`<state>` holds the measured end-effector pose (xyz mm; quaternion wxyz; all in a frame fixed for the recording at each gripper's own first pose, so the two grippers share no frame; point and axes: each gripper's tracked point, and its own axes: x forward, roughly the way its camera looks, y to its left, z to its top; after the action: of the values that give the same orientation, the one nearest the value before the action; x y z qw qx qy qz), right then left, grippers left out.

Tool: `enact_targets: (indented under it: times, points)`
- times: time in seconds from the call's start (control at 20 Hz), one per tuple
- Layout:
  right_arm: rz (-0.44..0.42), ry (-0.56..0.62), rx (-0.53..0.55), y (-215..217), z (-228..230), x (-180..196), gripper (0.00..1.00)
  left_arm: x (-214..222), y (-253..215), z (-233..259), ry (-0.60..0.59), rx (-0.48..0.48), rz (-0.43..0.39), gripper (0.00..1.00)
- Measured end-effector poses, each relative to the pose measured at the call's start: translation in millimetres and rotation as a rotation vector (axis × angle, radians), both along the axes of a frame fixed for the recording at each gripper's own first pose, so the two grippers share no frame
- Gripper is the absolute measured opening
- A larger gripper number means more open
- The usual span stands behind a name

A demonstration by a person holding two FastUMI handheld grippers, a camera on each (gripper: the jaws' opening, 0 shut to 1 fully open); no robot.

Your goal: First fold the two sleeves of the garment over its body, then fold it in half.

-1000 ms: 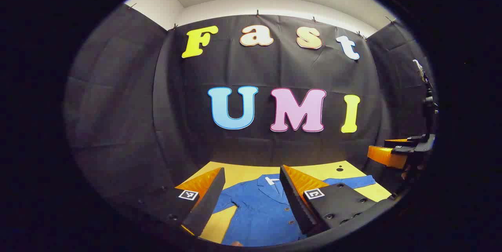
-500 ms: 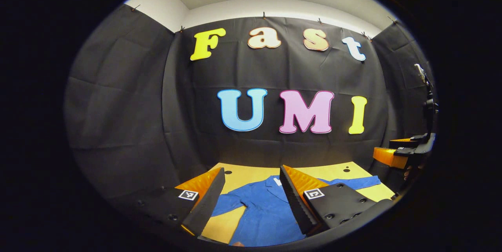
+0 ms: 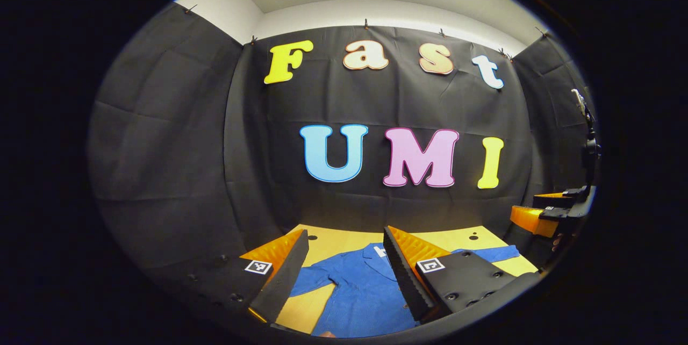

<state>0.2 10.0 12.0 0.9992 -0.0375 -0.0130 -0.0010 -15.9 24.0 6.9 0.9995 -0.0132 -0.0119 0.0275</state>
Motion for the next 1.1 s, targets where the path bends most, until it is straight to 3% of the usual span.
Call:
enact_targets:
  times: [0.5,0.65,0.8,1.1]
  points:
    - [-0.081,0.088,0.059,-60.3,-16.2,16.9,0.96,14.9,-9.0,-12.8,0.021,-0.038,-0.022,0.80]
    - [-0.140,0.134,0.060,-115.9,-36.9,30.0,0.96,29.7,-18.7,-14.8,0.038,-0.021,-0.032,0.80]
    - [-0.240,0.224,0.017,-206.2,-82.4,59.2,0.97,43.1,-30.1,-14.6,0.043,-0.001,-0.020,0.80]
    - [-0.377,0.428,0.142,-313.6,-178.6,121.6,0.97,102.7,-65.1,-8.0,0.072,0.028,-0.041,0.80]
